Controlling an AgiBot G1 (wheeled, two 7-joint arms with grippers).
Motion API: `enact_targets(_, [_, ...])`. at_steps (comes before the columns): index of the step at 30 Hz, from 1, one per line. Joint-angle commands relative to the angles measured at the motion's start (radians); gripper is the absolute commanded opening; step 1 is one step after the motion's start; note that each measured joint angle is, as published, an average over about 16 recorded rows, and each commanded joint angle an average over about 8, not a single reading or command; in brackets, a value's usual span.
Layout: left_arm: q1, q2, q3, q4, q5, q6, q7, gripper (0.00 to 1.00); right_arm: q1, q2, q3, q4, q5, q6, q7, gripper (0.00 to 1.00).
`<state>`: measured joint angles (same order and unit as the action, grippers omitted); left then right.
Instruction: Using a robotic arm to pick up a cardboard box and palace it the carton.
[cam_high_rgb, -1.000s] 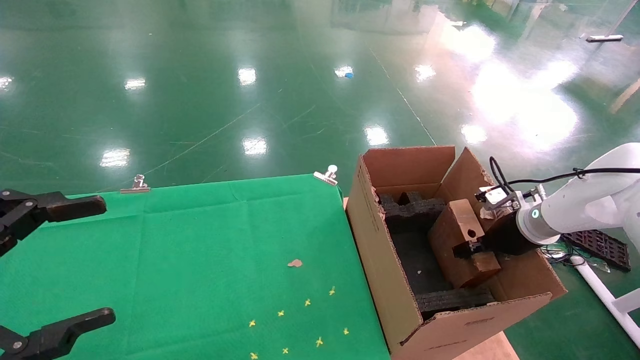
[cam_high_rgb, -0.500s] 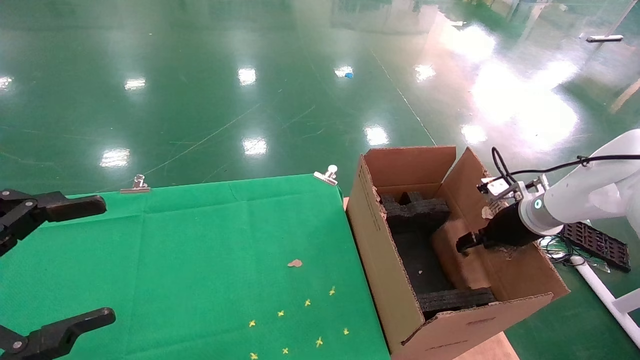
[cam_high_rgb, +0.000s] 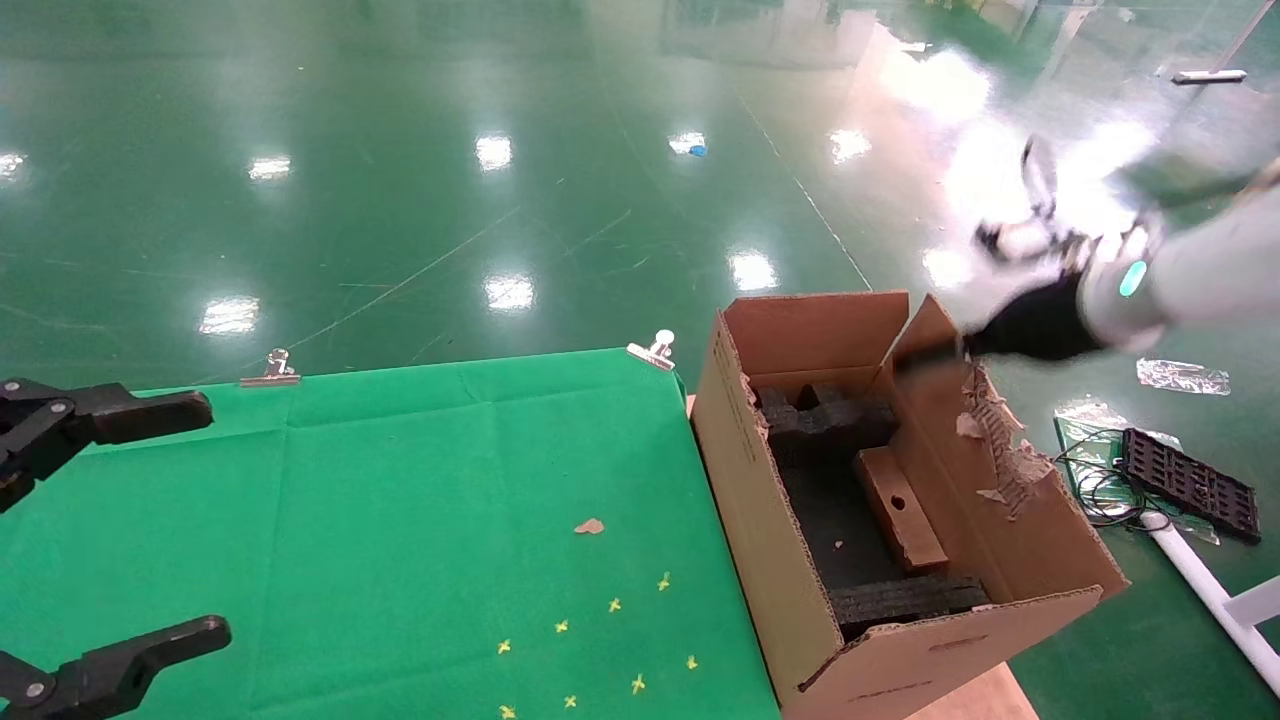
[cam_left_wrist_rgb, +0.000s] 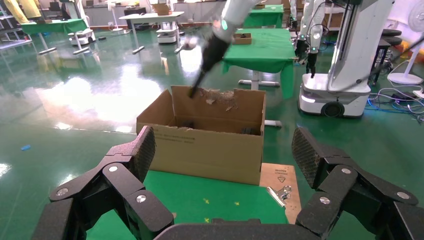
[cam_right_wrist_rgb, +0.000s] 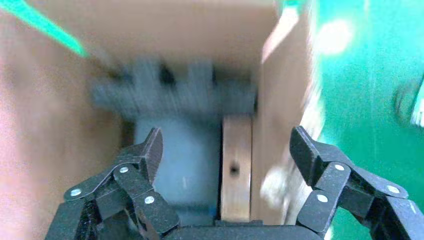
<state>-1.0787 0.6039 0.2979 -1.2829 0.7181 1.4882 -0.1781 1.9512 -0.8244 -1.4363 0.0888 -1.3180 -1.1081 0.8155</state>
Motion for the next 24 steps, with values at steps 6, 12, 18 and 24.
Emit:
enact_targets(6, [0.000, 0.000, 0.000, 0.000, 0.000, 0.000, 0.000, 1.00, 0.131, 0.052, 0.030, 0.057, 0.034, -0.011, -0.082, 1.00])
enact_targets(12, [0.000, 0.000, 0.000, 0.000, 0.000, 0.000, 0.000, 1.00, 0.163, 0.083, 0.055, 0.100, 0.058, 0.000, -0.122, 1.00])
enact_targets(18, [0.000, 0.000, 0.001, 0.001, -0.001, 0.000, 0.001, 1.00, 0.114, 0.101, 0.130, 0.180, 0.097, -0.017, -0.164, 1.00])
enact_targets(24, [0.000, 0.000, 0.001, 0.001, -0.001, 0.000, 0.001, 1.00, 0.007, 0.113, 0.241, 0.290, 0.150, -0.057, -0.214, 1.00])
